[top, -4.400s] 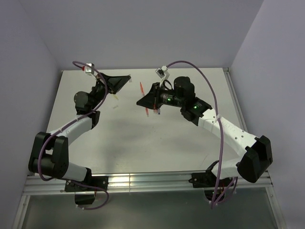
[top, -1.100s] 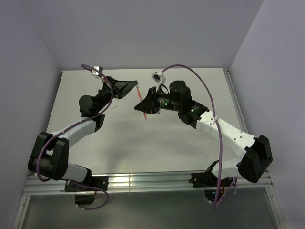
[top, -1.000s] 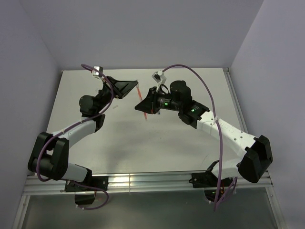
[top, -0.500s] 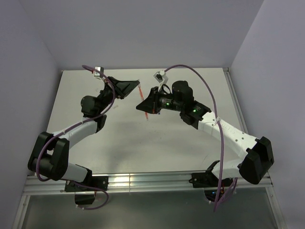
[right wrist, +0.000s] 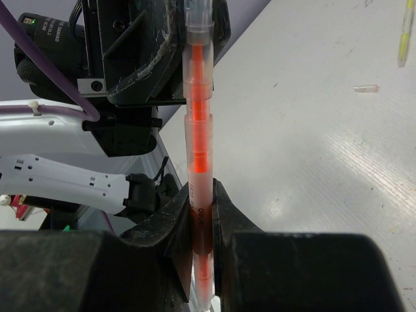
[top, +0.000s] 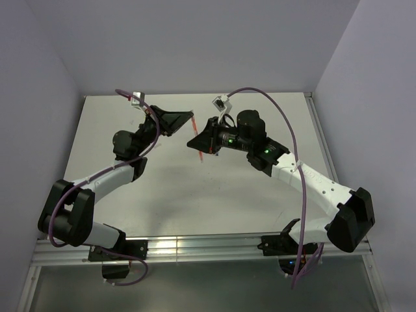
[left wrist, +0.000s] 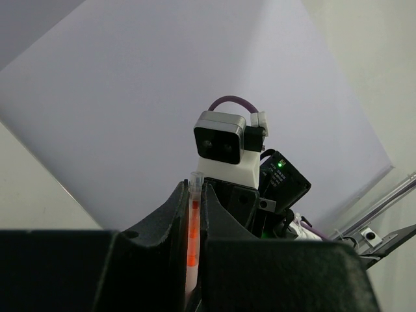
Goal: Insert the pens into the pen caps
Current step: Insert the pen cap onto the pen.
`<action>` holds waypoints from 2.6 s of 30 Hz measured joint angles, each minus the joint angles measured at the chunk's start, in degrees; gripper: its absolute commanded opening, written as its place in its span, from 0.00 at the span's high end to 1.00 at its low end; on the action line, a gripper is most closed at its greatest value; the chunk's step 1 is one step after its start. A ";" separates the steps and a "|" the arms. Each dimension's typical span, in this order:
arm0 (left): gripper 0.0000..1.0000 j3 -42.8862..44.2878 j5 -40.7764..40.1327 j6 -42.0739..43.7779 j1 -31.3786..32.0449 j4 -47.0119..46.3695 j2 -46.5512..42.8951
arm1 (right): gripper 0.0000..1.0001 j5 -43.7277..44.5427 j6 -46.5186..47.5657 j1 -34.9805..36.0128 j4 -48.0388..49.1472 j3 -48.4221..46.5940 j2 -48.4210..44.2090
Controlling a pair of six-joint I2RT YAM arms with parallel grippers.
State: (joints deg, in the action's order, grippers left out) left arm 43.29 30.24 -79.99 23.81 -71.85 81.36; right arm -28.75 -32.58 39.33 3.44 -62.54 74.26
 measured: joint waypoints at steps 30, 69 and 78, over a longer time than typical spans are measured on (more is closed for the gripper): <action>1.00 0.92 -6.23 16.28 8.83 7.72 -8.20 | 1.00 -2.75 -2.47 -0.76 7.34 5.90 -7.76; 1.00 4.48 -11.28 39.12 19.54 20.52 -14.12 | 1.00 -4.17 3.69 -2.01 1.86 7.82 -16.35; 1.00 4.35 -12.79 40.24 20.48 20.96 -14.12 | 1.00 -4.83 3.72 -2.60 1.09 7.82 -16.72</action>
State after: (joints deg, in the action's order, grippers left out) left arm 47.64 17.45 -39.75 44.29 -50.89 67.24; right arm -33.58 -28.86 36.73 4.54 -54.72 57.54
